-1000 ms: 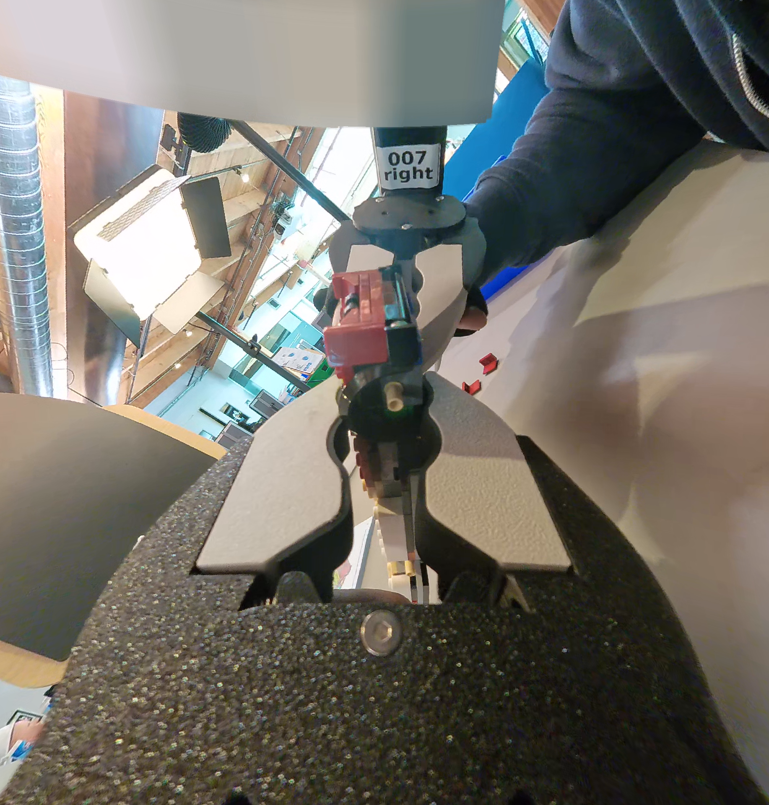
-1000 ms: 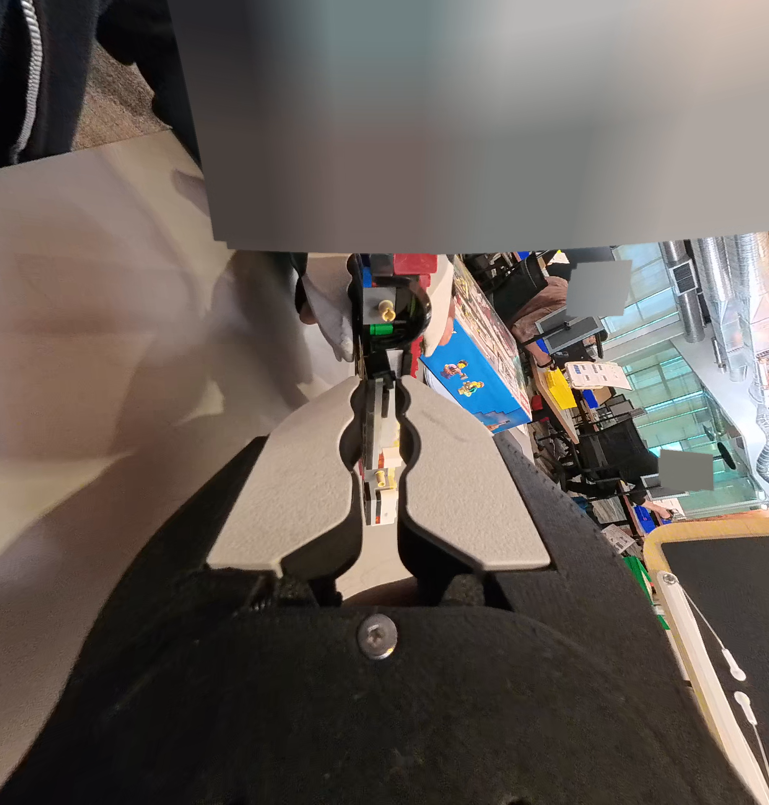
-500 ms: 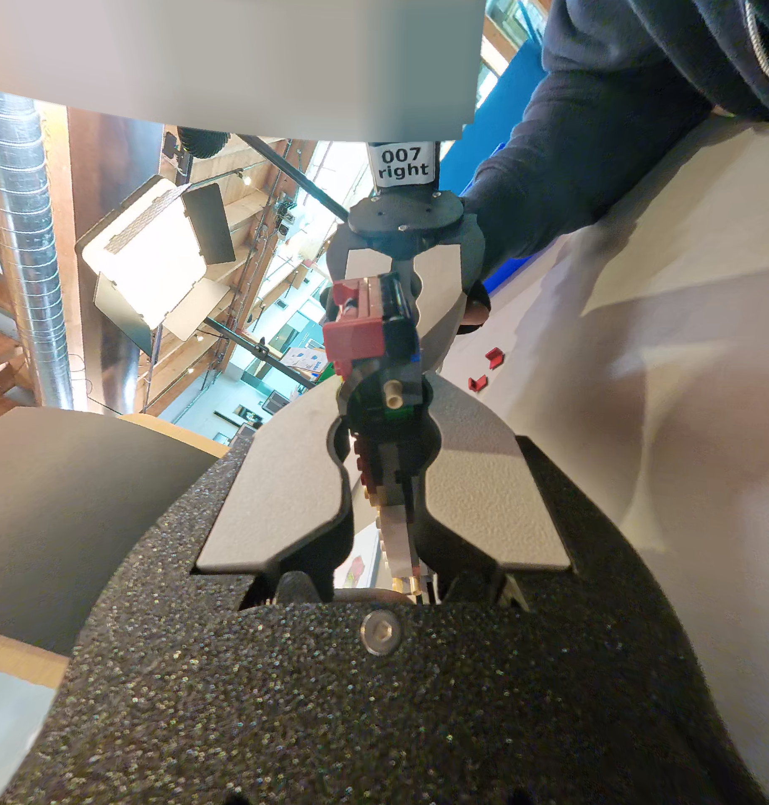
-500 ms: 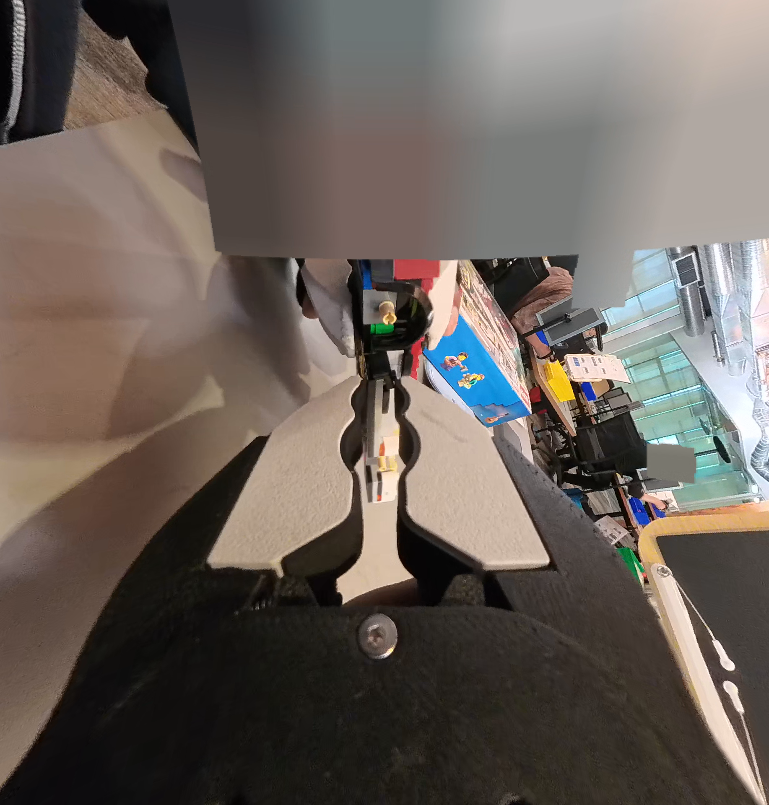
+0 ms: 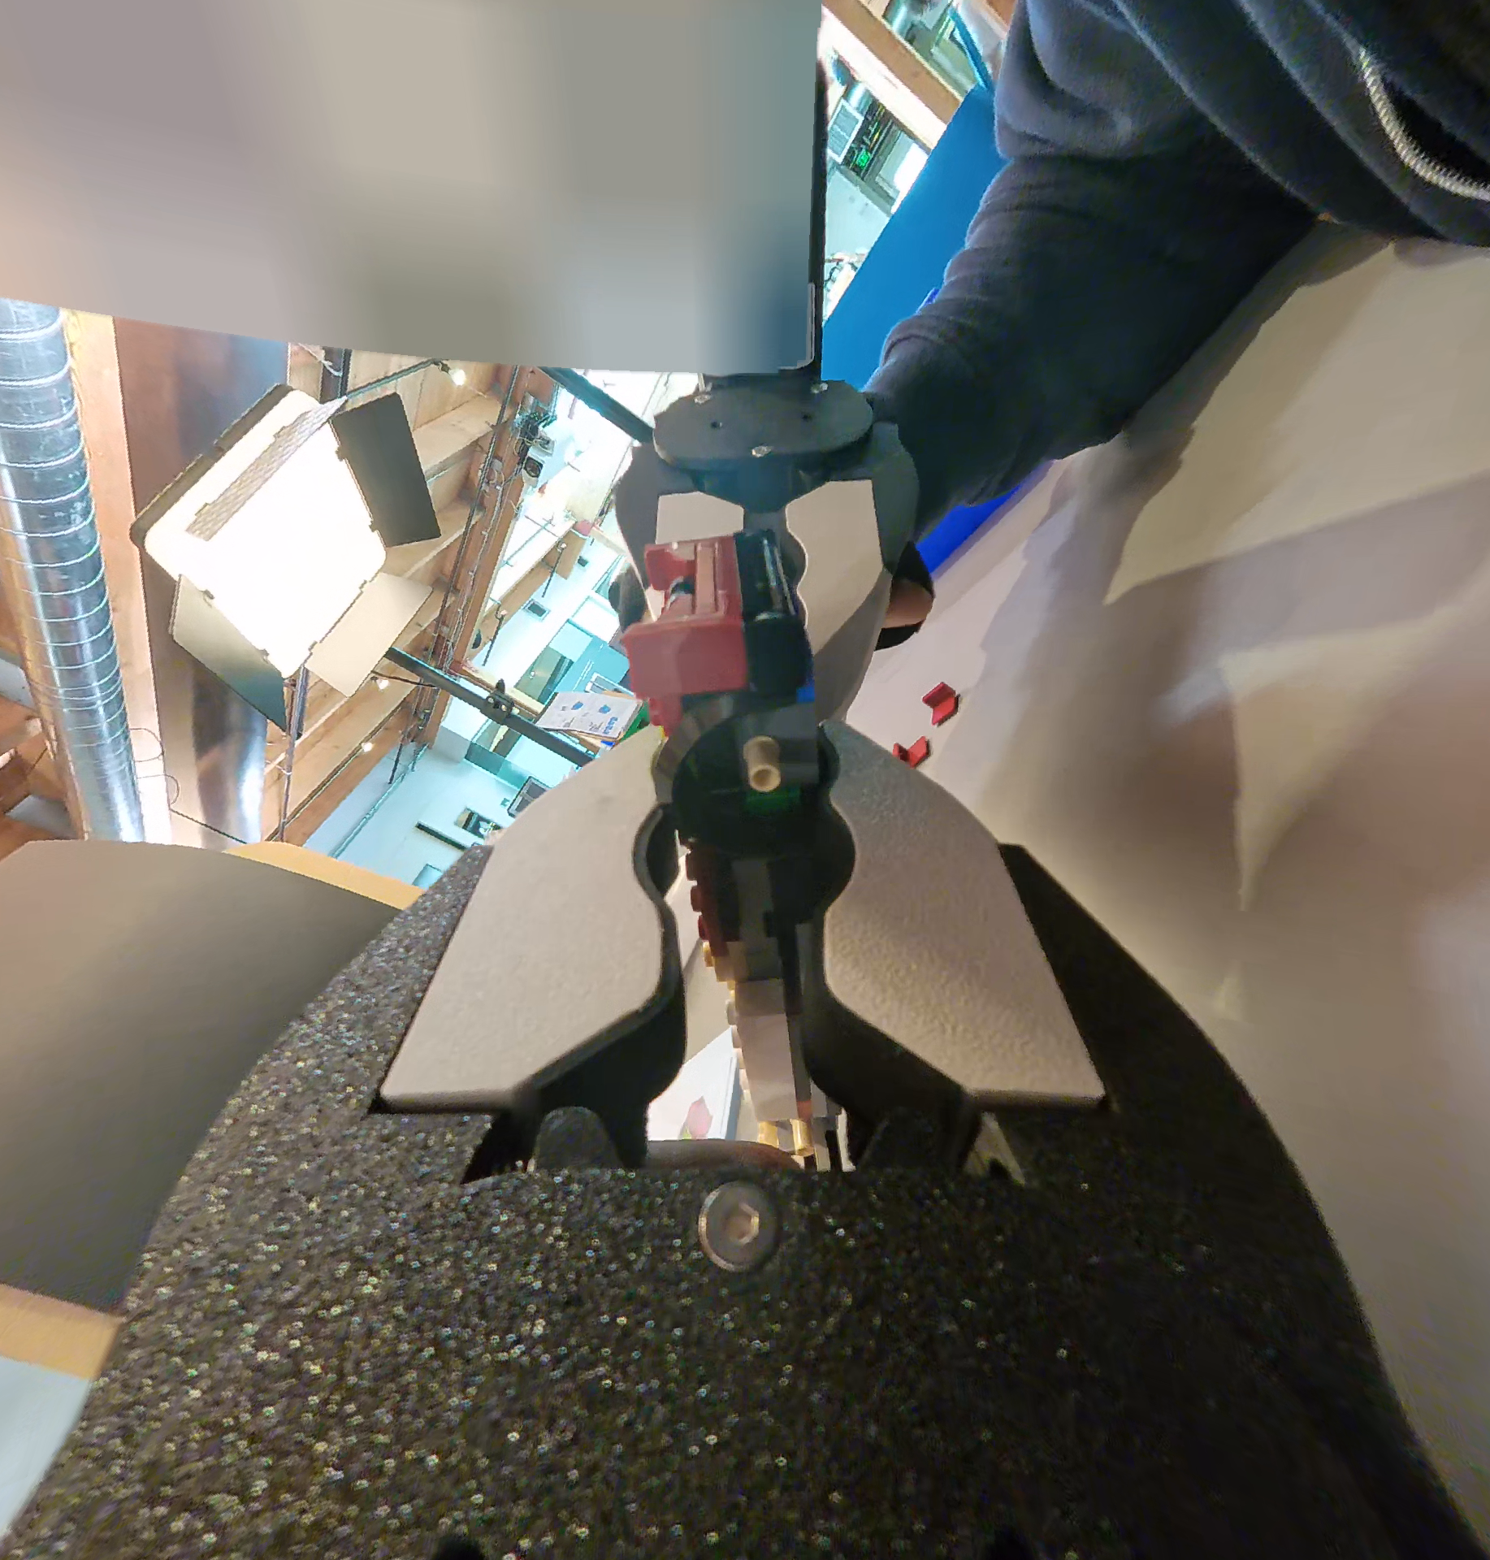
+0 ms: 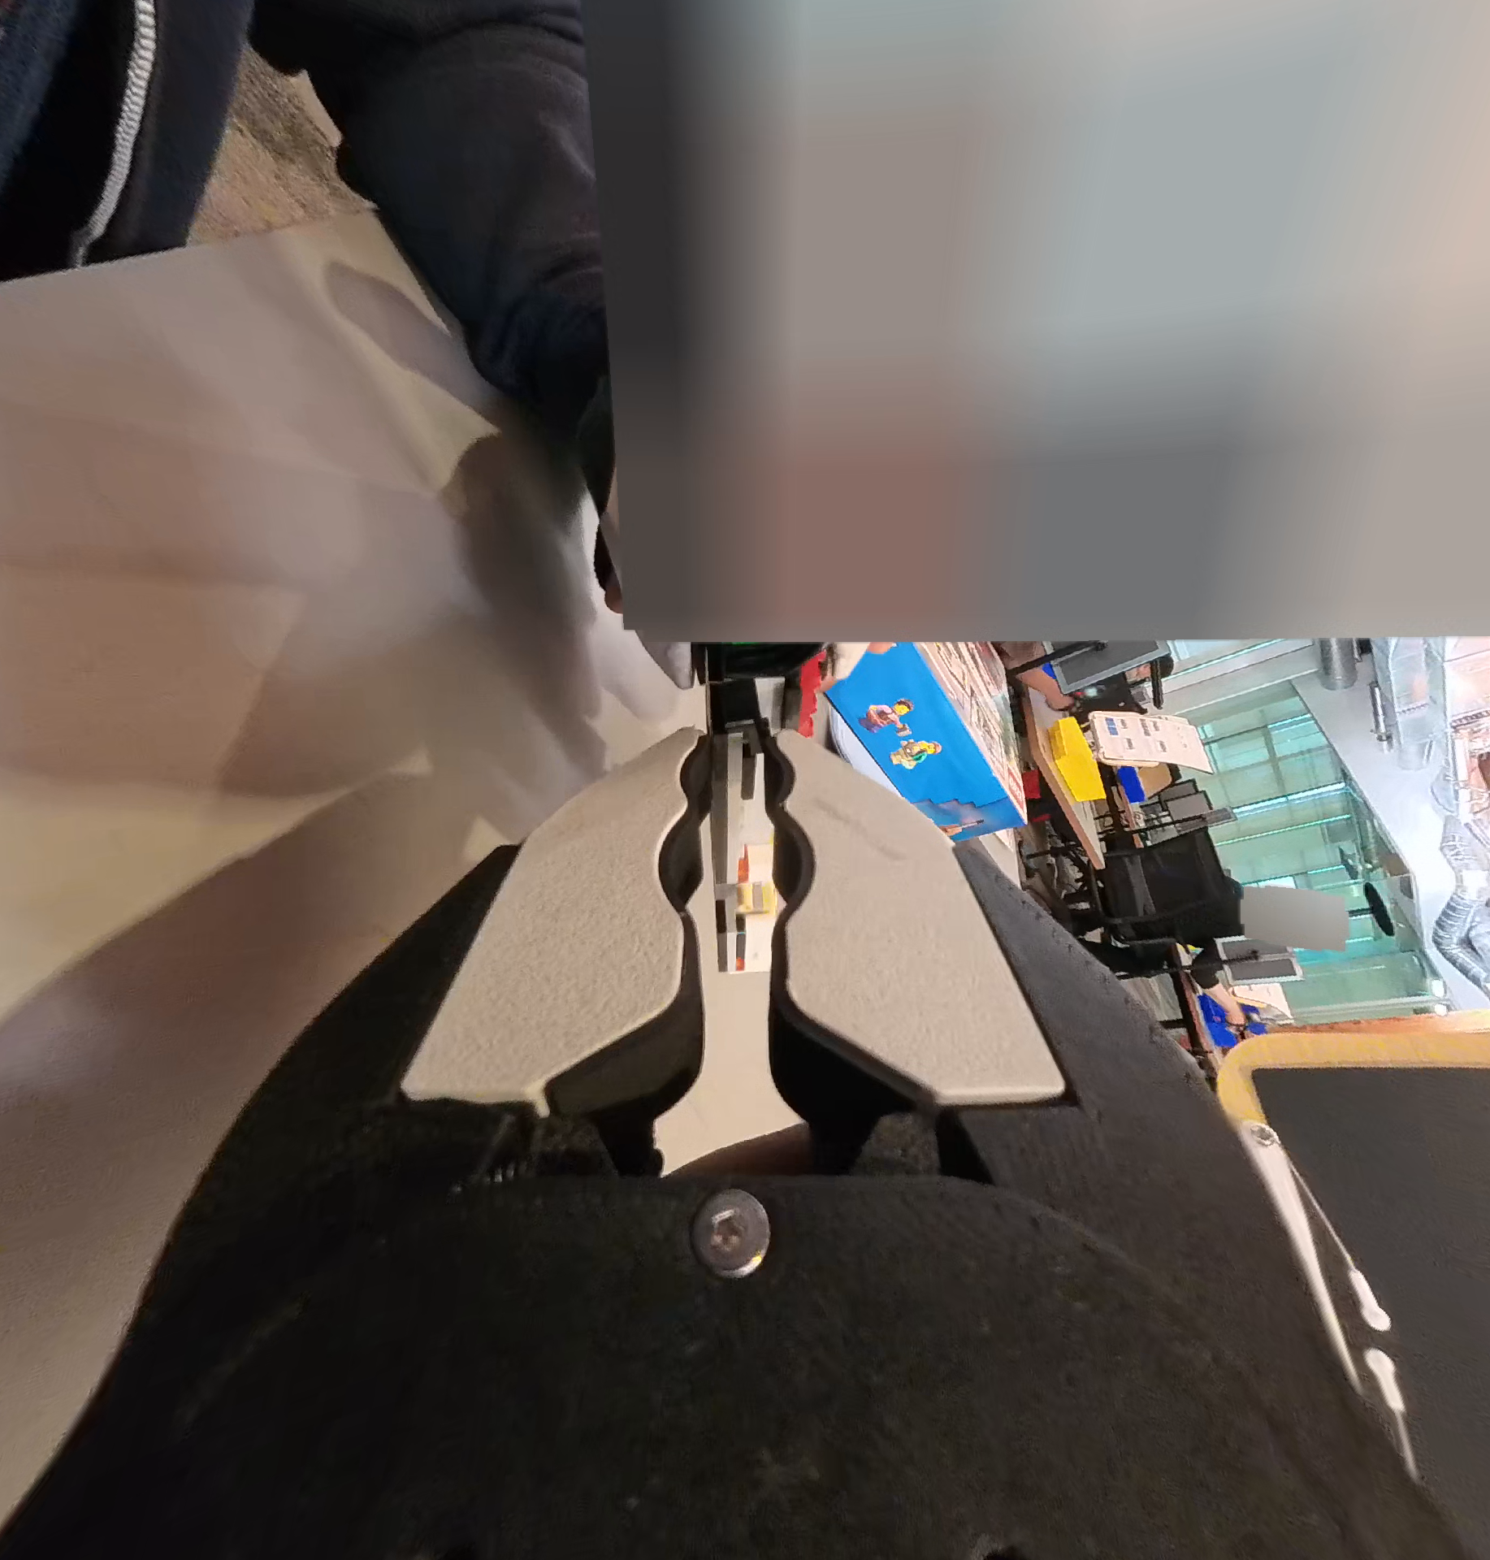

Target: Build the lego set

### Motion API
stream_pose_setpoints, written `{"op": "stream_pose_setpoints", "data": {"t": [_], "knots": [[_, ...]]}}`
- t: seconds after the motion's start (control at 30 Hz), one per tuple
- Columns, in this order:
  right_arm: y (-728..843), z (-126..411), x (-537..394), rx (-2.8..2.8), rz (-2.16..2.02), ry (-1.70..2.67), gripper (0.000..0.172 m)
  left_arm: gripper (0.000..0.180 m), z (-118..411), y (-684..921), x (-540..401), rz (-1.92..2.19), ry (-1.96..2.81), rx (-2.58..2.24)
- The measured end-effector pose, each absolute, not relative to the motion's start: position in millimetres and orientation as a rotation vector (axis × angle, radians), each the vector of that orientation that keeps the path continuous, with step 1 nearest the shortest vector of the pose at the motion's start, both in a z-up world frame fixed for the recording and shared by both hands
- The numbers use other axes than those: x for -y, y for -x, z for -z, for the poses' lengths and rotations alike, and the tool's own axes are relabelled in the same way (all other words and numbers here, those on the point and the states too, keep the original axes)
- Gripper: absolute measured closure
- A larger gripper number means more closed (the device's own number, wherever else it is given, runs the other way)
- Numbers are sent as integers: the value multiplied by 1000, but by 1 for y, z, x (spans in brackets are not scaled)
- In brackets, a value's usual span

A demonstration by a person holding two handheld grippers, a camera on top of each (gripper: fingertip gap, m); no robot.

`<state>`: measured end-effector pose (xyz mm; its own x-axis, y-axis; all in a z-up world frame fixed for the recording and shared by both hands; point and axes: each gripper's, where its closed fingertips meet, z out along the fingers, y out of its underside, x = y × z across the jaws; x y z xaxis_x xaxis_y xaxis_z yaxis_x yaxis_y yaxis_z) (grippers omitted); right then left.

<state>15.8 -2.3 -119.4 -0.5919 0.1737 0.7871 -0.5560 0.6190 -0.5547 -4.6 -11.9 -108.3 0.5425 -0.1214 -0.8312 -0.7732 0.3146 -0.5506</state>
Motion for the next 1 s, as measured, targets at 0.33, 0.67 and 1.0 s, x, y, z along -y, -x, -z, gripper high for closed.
{"op": "stream_pose_setpoints", "data": {"t": [0.33, 0.67, 1.0], "knots": [[-17, 120, 4, 2011, -1093, -297, 161, 152, 108, 2, 13, -454, 1194, -913], [-12, 119, 4, 2059, -1162, -221, 162, 152, 107, 4, 14, -422, 1195, -881], [-8, 123, 4, 2047, -1123, -254, 163, 152, 111, 5, 14, -397, 1207, -873]]}}
